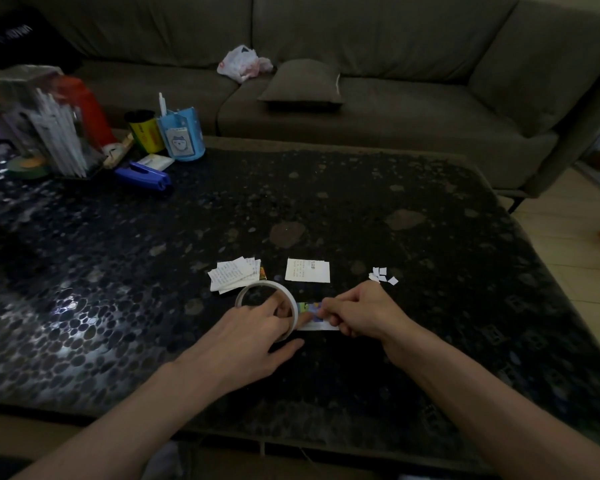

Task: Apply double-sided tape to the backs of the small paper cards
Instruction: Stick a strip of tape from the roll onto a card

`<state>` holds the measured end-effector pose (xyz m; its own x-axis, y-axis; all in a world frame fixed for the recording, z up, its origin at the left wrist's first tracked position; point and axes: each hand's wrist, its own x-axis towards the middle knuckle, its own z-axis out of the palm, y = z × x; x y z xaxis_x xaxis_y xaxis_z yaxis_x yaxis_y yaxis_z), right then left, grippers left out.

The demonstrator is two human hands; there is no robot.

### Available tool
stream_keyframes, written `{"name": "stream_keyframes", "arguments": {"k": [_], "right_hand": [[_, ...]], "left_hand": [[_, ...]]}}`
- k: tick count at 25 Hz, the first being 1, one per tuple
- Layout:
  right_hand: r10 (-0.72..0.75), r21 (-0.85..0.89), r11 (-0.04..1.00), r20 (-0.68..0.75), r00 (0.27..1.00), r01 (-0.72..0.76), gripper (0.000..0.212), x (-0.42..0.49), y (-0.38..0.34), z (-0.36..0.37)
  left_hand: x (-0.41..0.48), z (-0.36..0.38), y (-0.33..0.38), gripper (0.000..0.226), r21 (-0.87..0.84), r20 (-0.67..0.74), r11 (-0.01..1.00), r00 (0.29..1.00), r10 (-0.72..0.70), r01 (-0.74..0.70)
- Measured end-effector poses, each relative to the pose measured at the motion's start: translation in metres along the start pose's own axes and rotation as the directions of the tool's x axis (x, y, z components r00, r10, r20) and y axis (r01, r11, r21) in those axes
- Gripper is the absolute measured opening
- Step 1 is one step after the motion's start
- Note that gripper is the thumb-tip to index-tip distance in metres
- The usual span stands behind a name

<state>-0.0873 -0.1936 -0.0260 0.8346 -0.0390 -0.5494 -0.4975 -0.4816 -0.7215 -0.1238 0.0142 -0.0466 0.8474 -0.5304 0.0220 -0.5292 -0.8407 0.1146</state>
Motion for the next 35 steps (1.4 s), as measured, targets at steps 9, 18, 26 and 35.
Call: {"name": "stream_keyframes", "arguments": {"k": [9,18,26,35], "right_hand": [[0.012,0.013,1.0,0.009,1.0,-0.012,0.022,0.001,0.0,-0.002],[0.09,0.07,0.993,0.06,0.994,-0.094,0.018,-0.008,-0.002,-0.007],[0.034,-0.02,0.999,-0.02,0.999,-0.034,0.02,-0.003,0.001,-0.01],[-0.212,-0.252,0.951,-0.114,0.971,0.178,0.012,0.006,0.009,-0.001]], "left_hand": [[0.0,-0.005,0.005,0.049,0.148,0.008,0.984,0.995,0.095,-0.095],[0.009,-0.011,0.015,0.05,0.204,0.096,0.975,0.993,0.064,-0.083],[0.006,-0.007,0.002,0.064,0.129,0.086,0.99,0.996,0.038,-0.049],[0.007,-0.011,0.014,0.057,0.178,0.054,0.98,0.996,0.077,-0.085]]}}
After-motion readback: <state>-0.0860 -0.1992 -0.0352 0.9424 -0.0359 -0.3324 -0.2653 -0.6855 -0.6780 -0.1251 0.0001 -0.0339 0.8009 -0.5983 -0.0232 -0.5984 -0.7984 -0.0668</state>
